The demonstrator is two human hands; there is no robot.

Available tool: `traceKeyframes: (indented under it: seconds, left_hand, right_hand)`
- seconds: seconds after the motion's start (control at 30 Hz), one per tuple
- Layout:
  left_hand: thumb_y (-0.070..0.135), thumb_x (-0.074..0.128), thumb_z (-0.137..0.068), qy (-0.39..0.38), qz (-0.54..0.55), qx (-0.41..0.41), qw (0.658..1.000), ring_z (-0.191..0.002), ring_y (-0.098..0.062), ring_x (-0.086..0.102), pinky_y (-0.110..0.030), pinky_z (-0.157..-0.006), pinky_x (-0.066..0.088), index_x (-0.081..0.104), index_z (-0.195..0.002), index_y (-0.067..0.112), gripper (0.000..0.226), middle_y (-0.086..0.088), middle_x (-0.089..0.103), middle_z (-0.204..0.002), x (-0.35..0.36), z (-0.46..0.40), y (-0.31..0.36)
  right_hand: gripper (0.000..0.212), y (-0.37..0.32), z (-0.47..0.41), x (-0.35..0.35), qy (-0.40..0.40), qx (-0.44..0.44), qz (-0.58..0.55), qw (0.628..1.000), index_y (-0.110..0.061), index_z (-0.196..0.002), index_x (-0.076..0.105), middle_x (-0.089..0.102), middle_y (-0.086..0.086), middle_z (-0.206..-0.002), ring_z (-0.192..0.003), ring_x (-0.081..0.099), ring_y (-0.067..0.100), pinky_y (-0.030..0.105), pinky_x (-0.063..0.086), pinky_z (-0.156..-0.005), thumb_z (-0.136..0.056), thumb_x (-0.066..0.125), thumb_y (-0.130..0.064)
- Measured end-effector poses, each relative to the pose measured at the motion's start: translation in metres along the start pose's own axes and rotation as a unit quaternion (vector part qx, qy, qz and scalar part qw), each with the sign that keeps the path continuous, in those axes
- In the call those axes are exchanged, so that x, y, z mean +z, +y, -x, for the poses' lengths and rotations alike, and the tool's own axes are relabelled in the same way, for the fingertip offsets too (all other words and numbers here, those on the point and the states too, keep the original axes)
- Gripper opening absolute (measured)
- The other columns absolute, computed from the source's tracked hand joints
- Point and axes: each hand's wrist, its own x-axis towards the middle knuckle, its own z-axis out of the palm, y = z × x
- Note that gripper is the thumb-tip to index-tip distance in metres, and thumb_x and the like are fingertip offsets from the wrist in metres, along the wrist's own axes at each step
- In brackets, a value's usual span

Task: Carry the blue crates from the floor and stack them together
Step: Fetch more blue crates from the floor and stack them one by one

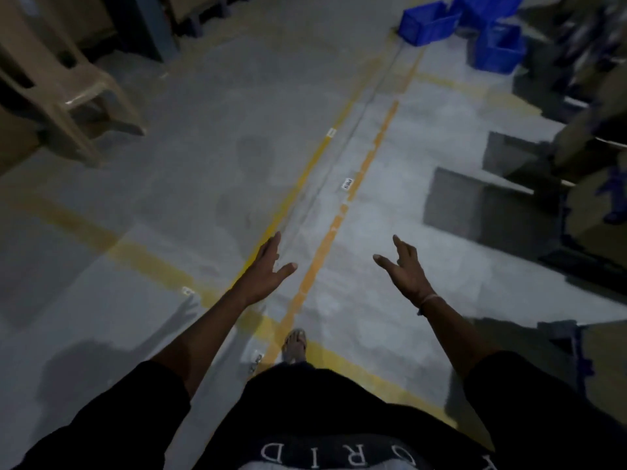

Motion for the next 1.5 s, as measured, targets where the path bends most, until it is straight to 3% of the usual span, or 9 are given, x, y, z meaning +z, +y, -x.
traceKeyframes:
  seconds: [0.17, 0.47, 0.73, 0.9, 1.0, 1.17, 1.37, 1.5]
  left_hand:
    - [0.049, 0.060, -0.096, -0.068, -0.047, 0.039, 0.996, -0.145, -0.015, 0.037, -0.031, -0.108, 0.040, 0.010, -0.162, 0.031, 0.085, 0.005, 0.009, -0.167, -0.026, -0.134, 0.045]
    - [0.062, 0.058, -0.092, -0.172, -0.110, 0.090, 0.975, -0.142, -0.009, 0.040, -0.032, -0.110, 0.039, 0.010, -0.161, 0.035, 0.088, 0.012, 0.008, -0.168, -0.022, -0.339, 0.127]
    - [0.063, 0.058, -0.091, -0.173, -0.103, 0.107, 0.974, -0.142, -0.010, 0.040, -0.039, -0.114, 0.039, 0.010, -0.161, 0.035, 0.090, 0.011, 0.008, -0.168, 0.007, -0.538, 0.217]
    - [0.060, 0.059, -0.092, -0.168, -0.100, 0.126, 0.973, -0.142, -0.009, 0.040, -0.031, -0.109, 0.040, 0.011, -0.161, 0.036, 0.088, 0.011, 0.009, -0.168, 0.009, -0.652, 0.288]
    - [0.059, 0.059, -0.092, -0.161, -0.076, 0.114, 0.977, -0.141, -0.008, 0.040, -0.035, -0.112, 0.040, 0.011, -0.161, 0.036, 0.087, 0.010, 0.011, -0.168, 0.010, -0.711, 0.317]
    - [0.063, 0.059, -0.090, -0.158, -0.059, 0.104, 0.980, -0.143, -0.008, 0.038, -0.041, -0.115, 0.038, 0.011, -0.160, 0.038, 0.088, 0.012, 0.010, -0.168, 0.011, -0.824, 0.352]
    - [0.055, 0.059, -0.095, -0.165, -0.072, 0.124, 0.976, -0.145, -0.010, 0.036, -0.033, -0.111, 0.036, 0.010, -0.161, 0.033, 0.086, 0.009, 0.009, -0.168, 0.001, -0.998, 0.404]
    - [0.058, 0.060, -0.093, -0.187, -0.082, 0.114, 0.972, -0.143, -0.011, 0.038, -0.036, -0.111, 0.040, 0.010, -0.161, 0.034, 0.088, 0.009, 0.009, -0.168, -0.020, -1.104, 0.448]
  right_hand:
    - [0.087, -0.017, -0.077, -0.035, 0.064, 0.058, -0.069, 0.994, -0.034, -0.153, 0.029, 0.031, -0.009, -0.151, -0.137, 0.042, 0.022, 0.052, 0.043, -0.108, -0.080, 0.056, -0.074]
    - [0.086, -0.012, -0.208, -0.099, 0.151, 0.134, -0.143, 0.969, -0.036, -0.151, 0.031, 0.030, -0.011, -0.150, -0.134, 0.045, 0.023, 0.053, 0.044, -0.107, -0.079, 0.054, -0.076]
    - [0.085, 0.002, -0.390, -0.199, 0.176, 0.141, -0.148, 0.963, -0.034, -0.151, 0.034, 0.028, -0.011, -0.151, -0.134, 0.045, 0.024, 0.052, 0.044, -0.107, -0.079, 0.055, -0.073]
    - [0.099, -0.014, -0.503, -0.273, 0.170, 0.133, -0.140, 0.966, -0.034, -0.151, 0.033, 0.027, -0.010, -0.153, -0.136, 0.043, 0.026, 0.054, 0.044, -0.107, -0.069, 0.053, -0.087]
    - [0.105, -0.028, -0.562, -0.308, 0.165, 0.135, -0.133, 0.968, -0.035, -0.150, 0.032, 0.026, -0.011, -0.153, -0.136, 0.043, 0.026, 0.054, 0.044, -0.107, -0.064, 0.051, -0.091]
    - [0.097, -0.042, -0.674, -0.358, 0.159, 0.137, -0.114, 0.971, -0.035, -0.151, 0.032, 0.024, -0.009, -0.156, -0.138, 0.041, 0.028, 0.056, 0.043, -0.107, -0.071, 0.053, -0.086]
    - [0.101, -0.061, -0.832, -0.406, 0.185, 0.147, -0.117, 0.965, -0.030, -0.152, 0.032, 0.025, -0.007, -0.154, -0.135, 0.044, 0.030, 0.056, 0.045, -0.105, -0.070, 0.055, -0.085]
    - [0.097, -0.087, -0.923, -0.434, 0.201, 0.169, -0.128, 0.956, -0.030, -0.151, 0.034, 0.028, -0.010, -0.152, -0.134, 0.046, 0.026, 0.052, 0.045, -0.106, -0.073, 0.056, -0.082]
